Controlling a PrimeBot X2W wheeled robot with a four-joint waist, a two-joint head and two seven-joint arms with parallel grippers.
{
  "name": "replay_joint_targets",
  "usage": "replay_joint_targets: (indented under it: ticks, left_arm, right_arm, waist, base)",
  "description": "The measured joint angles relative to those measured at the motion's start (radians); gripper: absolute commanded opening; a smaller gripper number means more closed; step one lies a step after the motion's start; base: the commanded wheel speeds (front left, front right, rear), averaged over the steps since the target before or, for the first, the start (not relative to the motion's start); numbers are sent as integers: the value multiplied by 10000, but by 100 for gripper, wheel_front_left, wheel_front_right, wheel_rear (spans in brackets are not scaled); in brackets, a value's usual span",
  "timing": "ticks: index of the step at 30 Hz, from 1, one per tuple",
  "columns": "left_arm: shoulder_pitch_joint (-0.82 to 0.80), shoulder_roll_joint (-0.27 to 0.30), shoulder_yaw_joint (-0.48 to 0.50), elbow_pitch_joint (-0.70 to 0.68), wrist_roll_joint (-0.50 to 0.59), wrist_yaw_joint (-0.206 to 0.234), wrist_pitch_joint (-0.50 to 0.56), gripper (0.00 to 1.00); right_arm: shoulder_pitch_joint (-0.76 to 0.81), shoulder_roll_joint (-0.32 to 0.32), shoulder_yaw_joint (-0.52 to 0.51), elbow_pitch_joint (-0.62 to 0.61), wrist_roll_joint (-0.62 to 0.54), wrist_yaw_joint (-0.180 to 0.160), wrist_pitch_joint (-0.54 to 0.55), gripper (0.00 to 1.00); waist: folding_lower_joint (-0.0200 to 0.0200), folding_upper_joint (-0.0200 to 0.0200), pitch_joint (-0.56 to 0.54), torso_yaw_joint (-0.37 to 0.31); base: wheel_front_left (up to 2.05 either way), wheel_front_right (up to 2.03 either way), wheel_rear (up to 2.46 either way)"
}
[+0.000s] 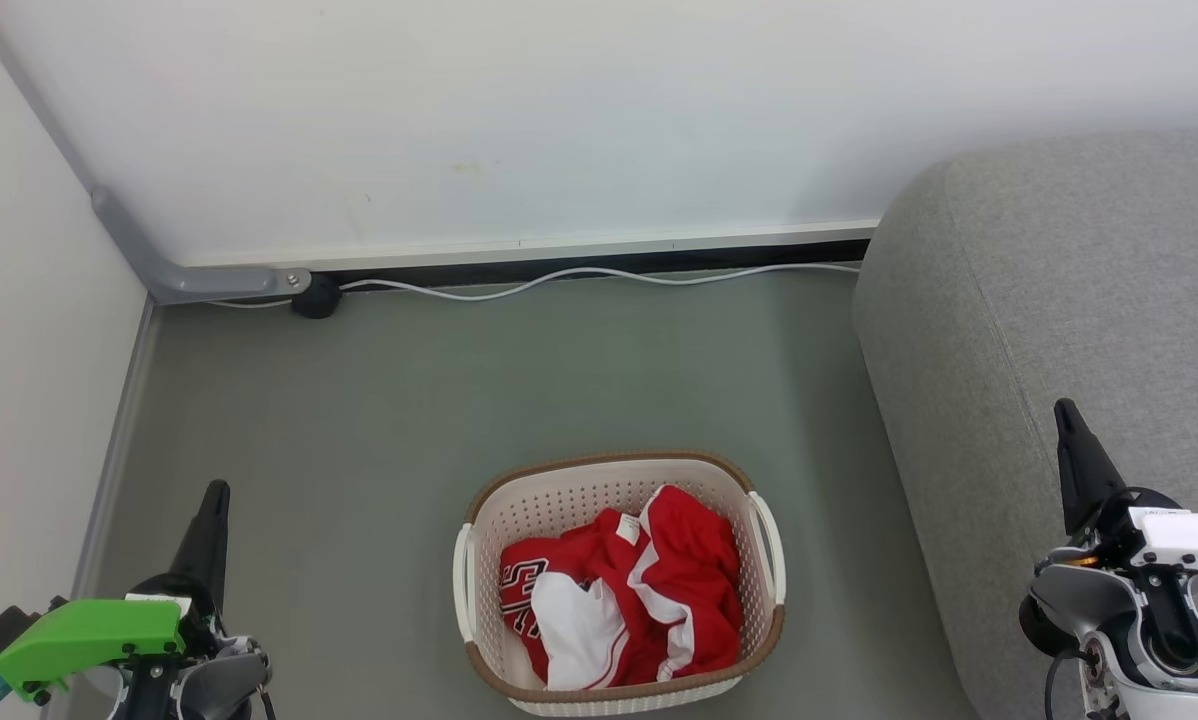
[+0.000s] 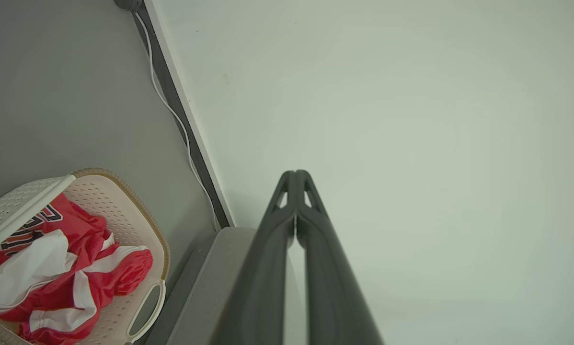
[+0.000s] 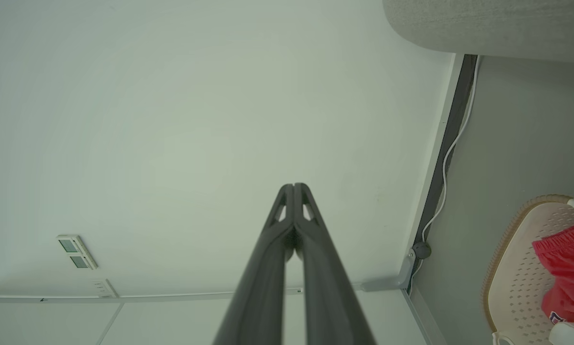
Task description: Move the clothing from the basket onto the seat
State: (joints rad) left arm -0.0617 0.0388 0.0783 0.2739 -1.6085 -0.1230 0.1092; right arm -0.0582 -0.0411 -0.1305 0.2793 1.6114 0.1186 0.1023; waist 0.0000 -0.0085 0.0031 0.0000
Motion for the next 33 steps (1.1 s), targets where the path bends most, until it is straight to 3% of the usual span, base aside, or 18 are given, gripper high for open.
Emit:
replay_joint_targets:
  ticks: [28,29,33]
  left_arm:
    - [83,-56,-27,198,4,4,0,0]
    - [162,-111,-46,314,12,6,0,100]
    - [490,-267,-128,560,27,12,-8,100]
  right_arm:
    - [124,71,10,176,-2,-48,-4,0]
    - [237,128,17,295,-2,-54,-4,100]
    - [607,280,77,564,-2,-58,-19,100]
  waist:
    - [0,0,0,0]
    - [0,0,0,0]
    - [0,0,0,0]
  base:
    - [0,0,0]
    - [0,0,0]
    - [0,0,0]
